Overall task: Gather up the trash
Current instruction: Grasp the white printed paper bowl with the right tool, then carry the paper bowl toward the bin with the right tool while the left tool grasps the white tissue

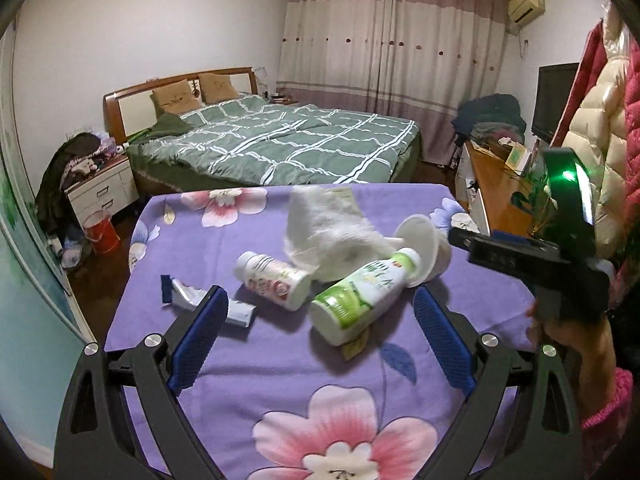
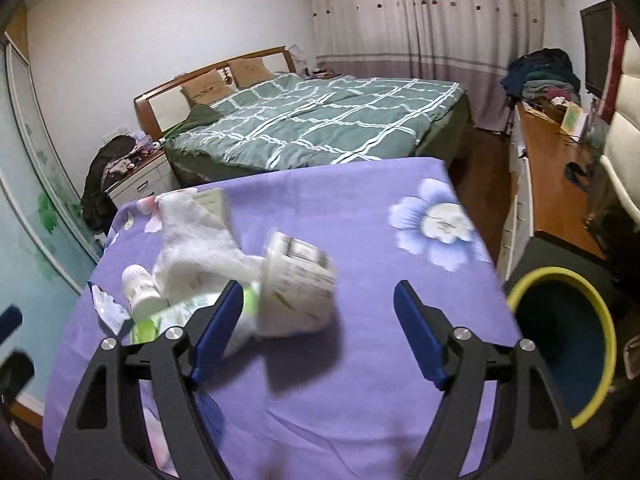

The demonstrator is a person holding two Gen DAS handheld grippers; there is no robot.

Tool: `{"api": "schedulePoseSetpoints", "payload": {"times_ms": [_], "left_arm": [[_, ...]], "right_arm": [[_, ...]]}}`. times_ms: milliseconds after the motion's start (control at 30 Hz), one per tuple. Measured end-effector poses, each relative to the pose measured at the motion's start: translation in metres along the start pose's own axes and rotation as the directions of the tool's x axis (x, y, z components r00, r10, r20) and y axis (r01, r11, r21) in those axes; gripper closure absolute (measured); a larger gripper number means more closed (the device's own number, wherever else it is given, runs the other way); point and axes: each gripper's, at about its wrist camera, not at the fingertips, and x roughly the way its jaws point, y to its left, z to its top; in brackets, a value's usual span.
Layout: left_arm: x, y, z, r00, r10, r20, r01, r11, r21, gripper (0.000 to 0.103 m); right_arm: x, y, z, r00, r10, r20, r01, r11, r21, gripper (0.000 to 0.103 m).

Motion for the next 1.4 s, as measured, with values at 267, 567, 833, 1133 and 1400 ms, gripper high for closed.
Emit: {"api": "schedulePoseSetpoints", "payload": {"times_ms": [267, 567, 833, 1133, 1400], "left_arm": [[0.006, 0.011, -0.007, 1.000, -0.021, -0.015, 0.021, 0.999, -0.024, 0.010], [0.016, 0.011, -0.011, 0.999, -0.029, -0.035, 0.028, 0.999, -0.026, 0.010], [0.026, 0.000, -0.013, 0.997, -0.042, -0.058, 0.042, 0.999, -0.005, 0.010], [0.041, -0.025, -0.013, 0.994, -0.065, -0.087, 0.068, 0.997, 0.032, 0.010], [0.052, -0.041, -0.014, 0.991, -0.081, -0.109, 0.088, 0.994, 0.060, 0.010]], "right_arm": [[0.058, 0.002, 0.002, 0.992, -0.013, -0.127, 0.018, 0.999, 0.035, 0.030], [0.049, -0.004, -0.005, 0.992, -0.022, -0.128, 0.028, 0.999, 0.044, 0.057], [0.018, -0.035, -0.011, 0.991, -0.115, -0.068, 0.119, 0.992, 0.050, 0.069], [-0.009, -0.074, -0.023, 0.978, -0.205, -0.027, 0.207, 0.976, 0.070, 0.088], [-0.034, -0.117, -0.022, 0.939, -0.344, 0.033, 0.338, 0.935, 0.109, 0.088]]}}
